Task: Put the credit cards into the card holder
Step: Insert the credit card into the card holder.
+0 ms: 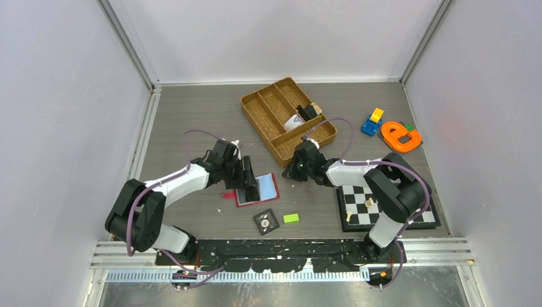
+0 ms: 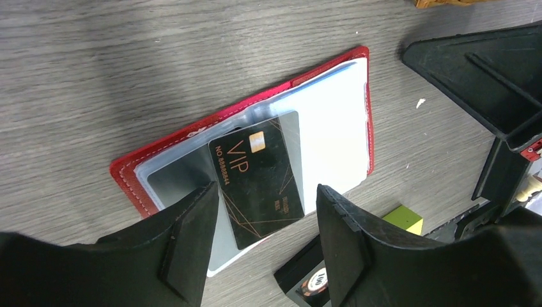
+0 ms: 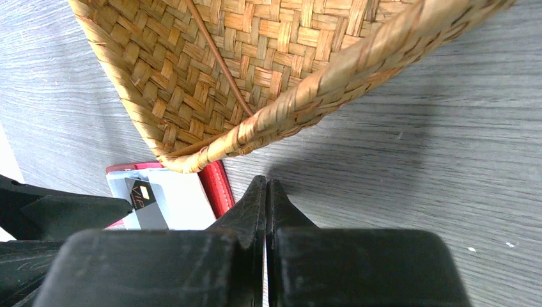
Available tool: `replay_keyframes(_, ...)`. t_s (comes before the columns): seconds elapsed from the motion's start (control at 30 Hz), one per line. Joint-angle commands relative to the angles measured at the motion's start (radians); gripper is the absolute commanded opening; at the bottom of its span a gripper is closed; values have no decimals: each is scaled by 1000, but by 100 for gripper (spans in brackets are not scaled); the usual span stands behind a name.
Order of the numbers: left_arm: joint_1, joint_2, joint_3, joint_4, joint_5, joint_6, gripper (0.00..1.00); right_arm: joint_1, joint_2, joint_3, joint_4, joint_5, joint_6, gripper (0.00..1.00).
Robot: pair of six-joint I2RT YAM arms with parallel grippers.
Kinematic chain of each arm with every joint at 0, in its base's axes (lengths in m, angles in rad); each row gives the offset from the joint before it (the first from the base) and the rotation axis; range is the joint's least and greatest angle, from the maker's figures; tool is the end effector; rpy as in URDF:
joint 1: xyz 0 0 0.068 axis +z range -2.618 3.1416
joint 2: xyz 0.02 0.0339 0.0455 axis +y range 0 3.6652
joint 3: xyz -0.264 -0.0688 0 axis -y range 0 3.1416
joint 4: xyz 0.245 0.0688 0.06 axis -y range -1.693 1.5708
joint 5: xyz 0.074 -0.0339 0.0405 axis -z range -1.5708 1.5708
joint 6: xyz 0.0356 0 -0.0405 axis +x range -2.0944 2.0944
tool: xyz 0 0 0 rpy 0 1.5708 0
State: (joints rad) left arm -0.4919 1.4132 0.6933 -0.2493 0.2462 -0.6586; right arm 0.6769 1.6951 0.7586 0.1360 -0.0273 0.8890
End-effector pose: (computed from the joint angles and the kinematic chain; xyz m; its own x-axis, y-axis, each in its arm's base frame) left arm 0.2284 -0.1322 0.1683 -0.9294 -0.1754 -0.3246 0.0137 0.8628 -0.5053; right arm 0.2508 0.2028 0.1350 -0.8502 0.3125 -0.4236 0.0305 0.8326 0.5530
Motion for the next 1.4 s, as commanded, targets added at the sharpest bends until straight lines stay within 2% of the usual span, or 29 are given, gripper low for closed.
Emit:
replay_keyframes(0.0,-5,-40,55,-99,-41,58,60,1,18,-43,-109,47,-34,0)
replay_keyframes(0.3,-7,-53,35,-88,63,0,60,0,16,-45,-107,47,-32,0)
replay_keyframes(0.77,-8,-12,-8,-72,46,-8,60,0,11,-53,-106,47,-30,1)
replay_keyframes(1.37,-26,56,-26,48,113,-63,58,1,14,-53,-107,44,-29,1)
